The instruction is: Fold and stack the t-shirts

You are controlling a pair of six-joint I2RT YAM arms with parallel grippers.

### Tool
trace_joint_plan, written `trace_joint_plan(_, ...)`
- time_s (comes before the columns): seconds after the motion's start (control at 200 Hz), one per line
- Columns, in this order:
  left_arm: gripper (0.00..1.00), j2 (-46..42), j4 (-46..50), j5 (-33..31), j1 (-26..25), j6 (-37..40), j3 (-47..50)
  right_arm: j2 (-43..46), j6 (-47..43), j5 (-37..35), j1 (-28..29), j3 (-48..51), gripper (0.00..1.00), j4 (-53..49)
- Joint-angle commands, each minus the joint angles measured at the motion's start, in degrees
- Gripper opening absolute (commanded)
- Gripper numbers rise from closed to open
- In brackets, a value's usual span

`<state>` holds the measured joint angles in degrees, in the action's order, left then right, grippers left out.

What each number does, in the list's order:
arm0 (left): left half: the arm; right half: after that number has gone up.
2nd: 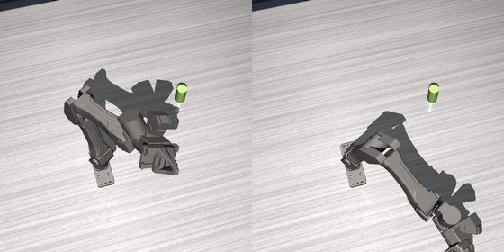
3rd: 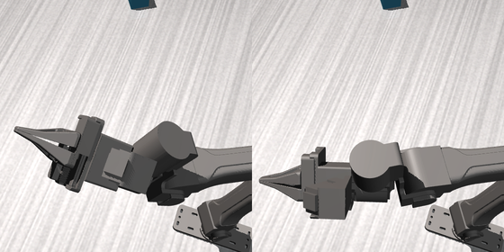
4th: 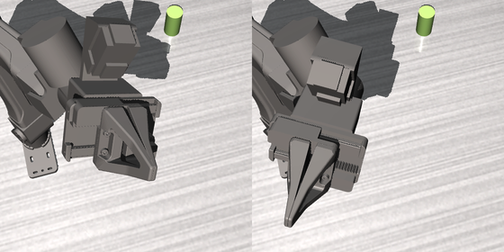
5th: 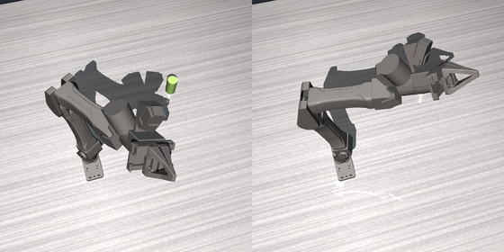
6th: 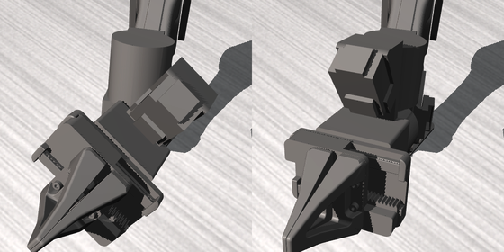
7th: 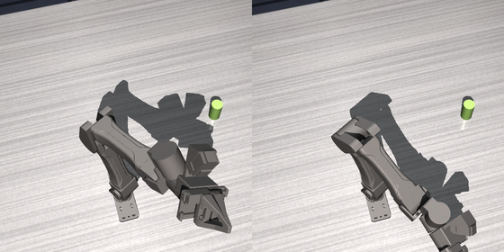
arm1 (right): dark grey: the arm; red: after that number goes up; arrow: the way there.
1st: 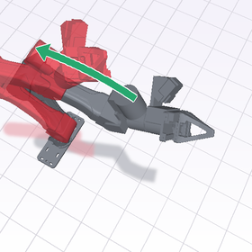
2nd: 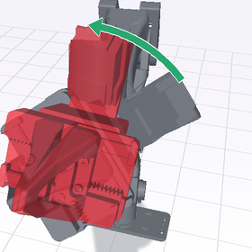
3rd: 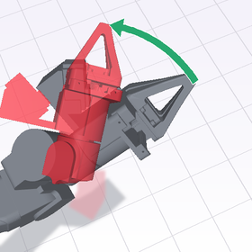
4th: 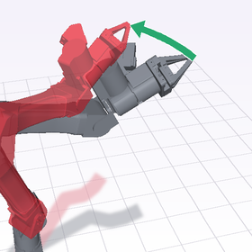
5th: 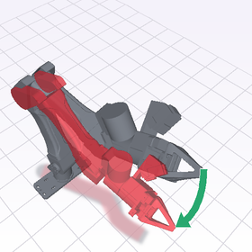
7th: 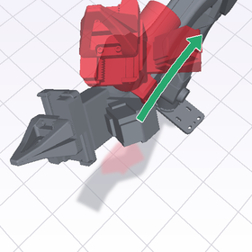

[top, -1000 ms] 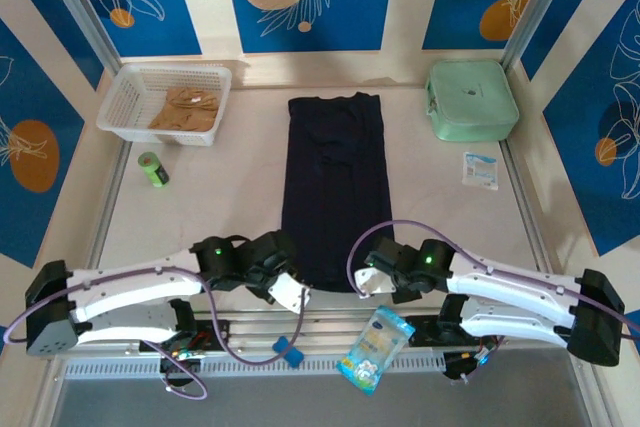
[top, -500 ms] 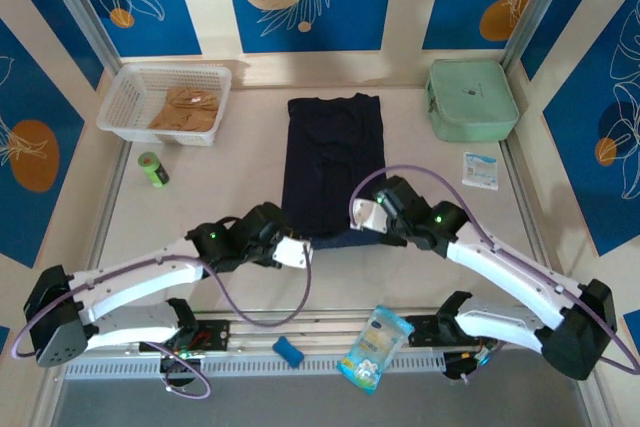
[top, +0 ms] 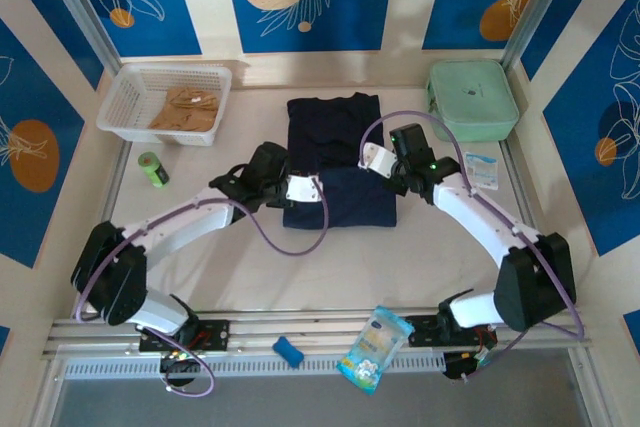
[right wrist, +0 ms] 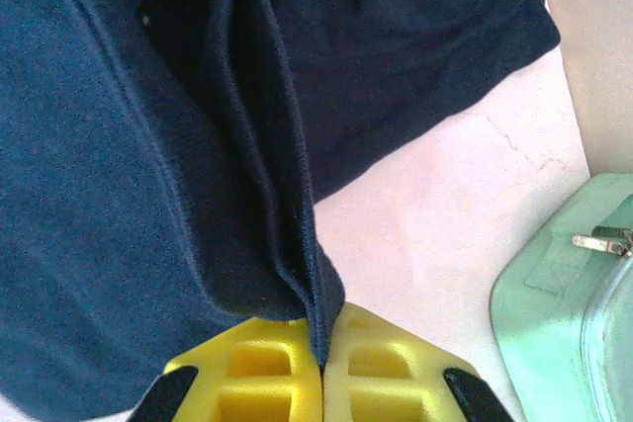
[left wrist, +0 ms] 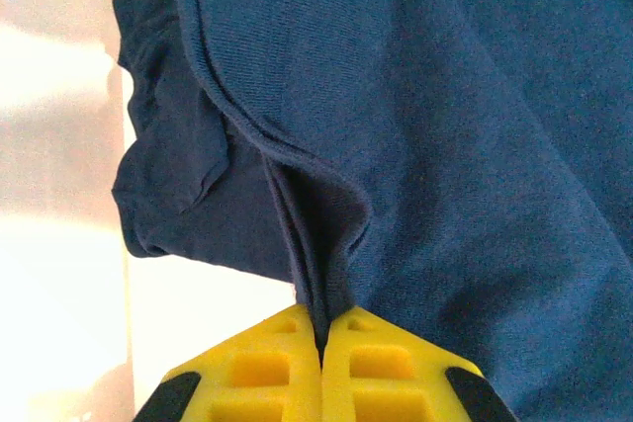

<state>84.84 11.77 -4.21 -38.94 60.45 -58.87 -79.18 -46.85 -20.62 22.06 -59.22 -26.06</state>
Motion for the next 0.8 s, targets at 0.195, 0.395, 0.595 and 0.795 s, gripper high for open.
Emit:
trace_joint_plan(0.195, 0.00, 8.5, -4.9, 5.0, 4.6, 3.8, -4.9, -9.2, -1.9, 5.0, -3.0, -5.4, 0.00, 5.0)
trace_joint_plan(0.395, 0.00, 13.8, -9.1, 5.4, 5.8, 5.5, -5.8, -14.9, -1.0, 4.6, -4.1, -8.0, 0.00, 5.8)
trace_joint_plan(0.595, 0.00, 18.5, -14.5, 3.9, 6.2, 5.1, -6.0, -20.5, 2.0, 4.3, -4.6, -10.0, 0.00, 7.0)
trace_joint_plan(0.795, 0.00, 22.1, -17.9, 1.0, 7.1, 3.7, -6.7, -25.5, 3.8, 4.2, -5.2, -11.1, 0.00, 10.6)
